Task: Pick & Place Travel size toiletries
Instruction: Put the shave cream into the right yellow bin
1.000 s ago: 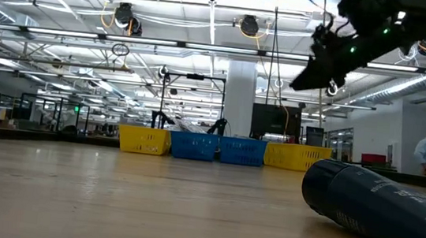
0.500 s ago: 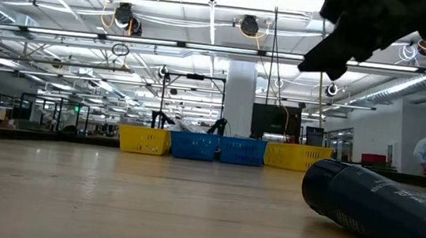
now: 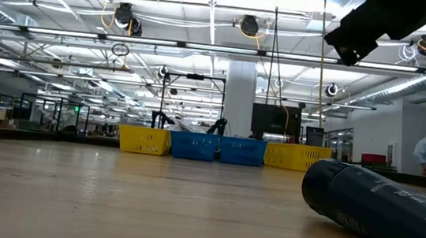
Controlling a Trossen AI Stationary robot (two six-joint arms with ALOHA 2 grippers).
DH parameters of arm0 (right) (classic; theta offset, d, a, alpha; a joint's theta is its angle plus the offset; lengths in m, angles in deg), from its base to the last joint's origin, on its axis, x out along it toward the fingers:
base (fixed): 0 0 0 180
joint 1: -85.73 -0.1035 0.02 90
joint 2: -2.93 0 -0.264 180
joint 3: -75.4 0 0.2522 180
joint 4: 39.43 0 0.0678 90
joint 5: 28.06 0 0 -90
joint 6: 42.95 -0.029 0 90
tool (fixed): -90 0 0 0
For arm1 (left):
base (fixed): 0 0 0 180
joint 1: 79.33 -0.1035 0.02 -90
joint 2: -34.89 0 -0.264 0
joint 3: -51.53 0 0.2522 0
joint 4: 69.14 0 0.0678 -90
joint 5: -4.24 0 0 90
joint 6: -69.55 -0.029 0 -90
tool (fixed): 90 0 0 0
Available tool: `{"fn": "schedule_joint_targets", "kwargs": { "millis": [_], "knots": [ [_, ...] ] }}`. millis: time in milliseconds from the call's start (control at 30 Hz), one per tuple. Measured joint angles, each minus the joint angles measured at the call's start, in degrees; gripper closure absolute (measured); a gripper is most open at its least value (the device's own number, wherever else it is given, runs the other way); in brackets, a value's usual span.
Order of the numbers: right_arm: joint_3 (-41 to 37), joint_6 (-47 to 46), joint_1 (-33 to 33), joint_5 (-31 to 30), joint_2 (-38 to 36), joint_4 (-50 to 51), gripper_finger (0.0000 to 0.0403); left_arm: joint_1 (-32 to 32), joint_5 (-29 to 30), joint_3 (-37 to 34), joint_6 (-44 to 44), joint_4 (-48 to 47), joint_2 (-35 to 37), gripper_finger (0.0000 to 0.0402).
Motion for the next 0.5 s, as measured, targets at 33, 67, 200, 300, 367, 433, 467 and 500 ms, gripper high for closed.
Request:
{"fn": "schedule_joint_targets", "kwargs": {
  "millis": [33,67,200,300,367,433,467,500],
  "knots": [
    [0.0,0.14,-0.43,-0.74,0.0,-0.1,0.0271,-0.01,-0.67,-0.73,-1.24,1.04,-0.3,0.0243],
    [0.0,0.27,-0.69,-1.64,-0.04,-0.33,0.0271,-0.11,-0.74,-1.43,-2.41,2.63,-0.68,0.0243],
    [0.0,1.32,-0.83,-2.02,-0.03,-0.66,0.0271,-0.62,-1.74,-4.01,-6.47,9.19,-3.34,0.0243],
    [0.0,1.46,-0.81,-2.02,-0.04,-1.38,0.0271,-1.15,-4.68,-4.29,-8.56,12.07,-6.34,0.0243],
    [0.0,1.46,-0.81,-2.02,-0.04,-1.36,0.0271,-1.44,-7.14,-4.29,-9.37,14.66,-7.94,0.0243],
    [0.0,1.45,-0.81,-2.02,-0.04,-1.44,0.0271,-1.77,-8.97,-4.22,-10.06,16.14,-9.4,0.0243],
    [0.0,1.44,-0.81,-1.99,-0.04,-1.48,0.0271,-1.83,-9.5,-4.22,-10.39,16.82,-10.12,0.0243],
    [0.0,1.45,-0.81,-2.0,-0.04,-1.51,0.0271,-1.91,-10.31,-4.22,-10.67,17.74,-10.8,0.0243]
  ]
}}
